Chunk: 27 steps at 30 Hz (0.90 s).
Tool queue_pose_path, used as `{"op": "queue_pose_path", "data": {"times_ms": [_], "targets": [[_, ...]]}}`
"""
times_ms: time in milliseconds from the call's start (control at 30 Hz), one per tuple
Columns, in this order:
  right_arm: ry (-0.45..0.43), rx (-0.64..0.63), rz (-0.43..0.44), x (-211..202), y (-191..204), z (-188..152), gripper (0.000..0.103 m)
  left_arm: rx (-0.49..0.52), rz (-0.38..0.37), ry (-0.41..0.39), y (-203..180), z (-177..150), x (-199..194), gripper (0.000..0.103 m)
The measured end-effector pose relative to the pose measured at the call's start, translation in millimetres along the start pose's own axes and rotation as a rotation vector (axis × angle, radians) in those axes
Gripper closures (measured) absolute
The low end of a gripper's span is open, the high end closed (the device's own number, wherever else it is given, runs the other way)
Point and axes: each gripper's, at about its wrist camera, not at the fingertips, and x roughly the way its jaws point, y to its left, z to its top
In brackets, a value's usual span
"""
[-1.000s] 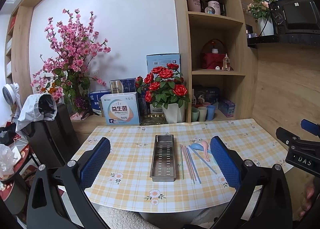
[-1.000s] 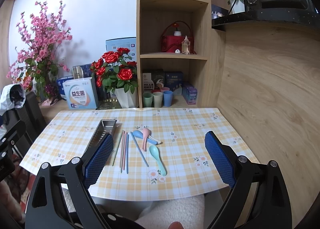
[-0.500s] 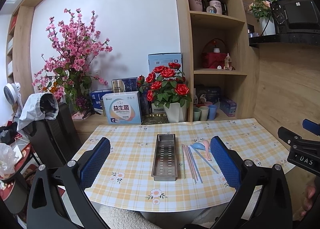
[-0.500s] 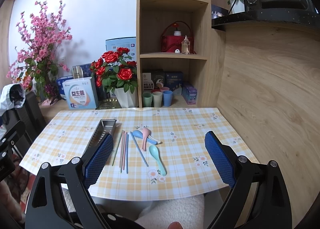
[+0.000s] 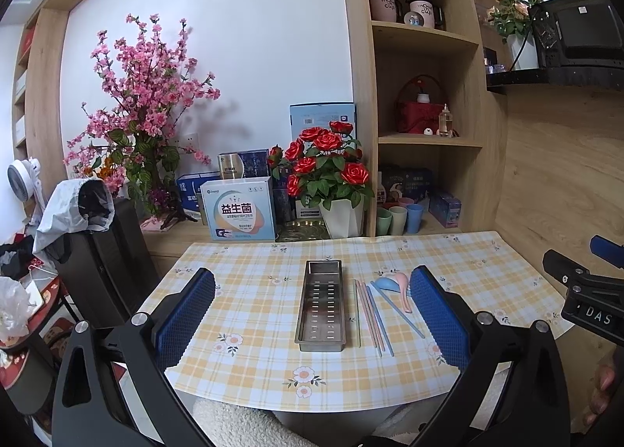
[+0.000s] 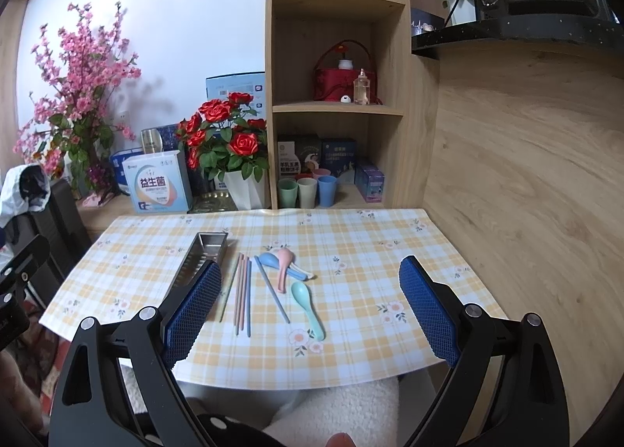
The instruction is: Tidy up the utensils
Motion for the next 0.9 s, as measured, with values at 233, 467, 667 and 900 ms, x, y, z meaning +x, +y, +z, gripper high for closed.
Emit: {"op": "queue_pose_path", "data": {"times_ms": [233, 467, 667, 900], "targets": [[0.003, 0.001, 0.0, 0.6, 0.1, -0.8, 0.013, -0.001, -0.001, 0.004, -0.8, -0.5, 0.2, 0.005], [0.007, 0.001, 0.015, 1.9, 0.6, -0.3, 0.013, -0.016, -0.031, 0.033, 3.7, 2.5, 8.6, 0.005], [0.029, -0.05, 0.12, 39.1, -2.2, 10.4, 0.013, 0.03, -0.054, 0.009, 12.8, 10.9, 43.8, 0.005], [0.113, 0.008, 0.121, 144.3, -18.6, -6.1, 0.013, -0.018, -0.069, 0.149, 26.4, -9.0, 133.1, 0.005]]}}
